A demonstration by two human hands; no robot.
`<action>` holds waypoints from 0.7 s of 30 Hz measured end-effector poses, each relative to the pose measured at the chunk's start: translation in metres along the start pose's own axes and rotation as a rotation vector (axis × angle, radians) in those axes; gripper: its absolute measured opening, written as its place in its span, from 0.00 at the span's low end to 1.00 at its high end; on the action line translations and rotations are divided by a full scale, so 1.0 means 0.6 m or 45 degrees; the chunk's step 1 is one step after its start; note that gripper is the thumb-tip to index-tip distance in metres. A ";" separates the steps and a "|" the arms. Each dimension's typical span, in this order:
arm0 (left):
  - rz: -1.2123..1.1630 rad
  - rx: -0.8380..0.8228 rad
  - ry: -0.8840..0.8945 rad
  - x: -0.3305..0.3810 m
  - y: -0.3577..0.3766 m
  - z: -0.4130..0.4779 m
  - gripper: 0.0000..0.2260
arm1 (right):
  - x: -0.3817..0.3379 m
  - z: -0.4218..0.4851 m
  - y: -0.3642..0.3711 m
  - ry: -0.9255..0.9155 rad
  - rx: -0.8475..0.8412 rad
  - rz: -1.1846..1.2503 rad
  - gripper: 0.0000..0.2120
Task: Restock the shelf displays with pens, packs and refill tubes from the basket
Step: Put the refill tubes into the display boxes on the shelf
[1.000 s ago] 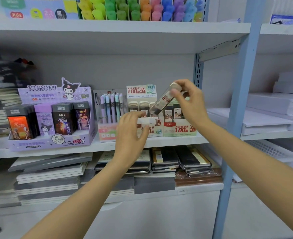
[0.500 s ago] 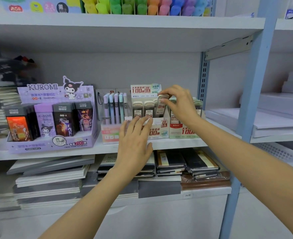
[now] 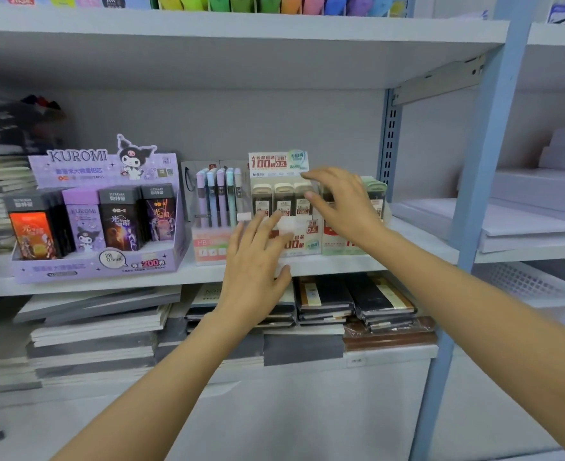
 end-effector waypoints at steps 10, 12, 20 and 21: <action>-0.570 -0.577 -0.198 0.079 0.190 -0.290 0.06 | 0.005 -0.417 0.137 0.120 -0.436 0.429 0.10; -0.640 -0.955 -0.255 0.107 0.263 -0.395 0.05 | 0.035 -0.534 0.200 0.292 -0.689 0.446 0.12; -0.636 -1.504 -0.560 0.143 0.444 -0.693 0.09 | 0.107 -0.892 0.347 0.694 -1.120 0.381 0.27; -0.616 -1.523 -0.599 0.143 0.458 -0.711 0.10 | 0.106 -0.909 0.354 0.665 -1.080 0.383 0.27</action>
Point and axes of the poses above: each hand's wrist, its own z-axis towards the middle knuckle, its own y-axis out of the palm, x = y × z, the point moved 6 cm from there along z, towards the middle knuckle, and after that the axes turned 7 degrees about z, right-handed, at the moved point
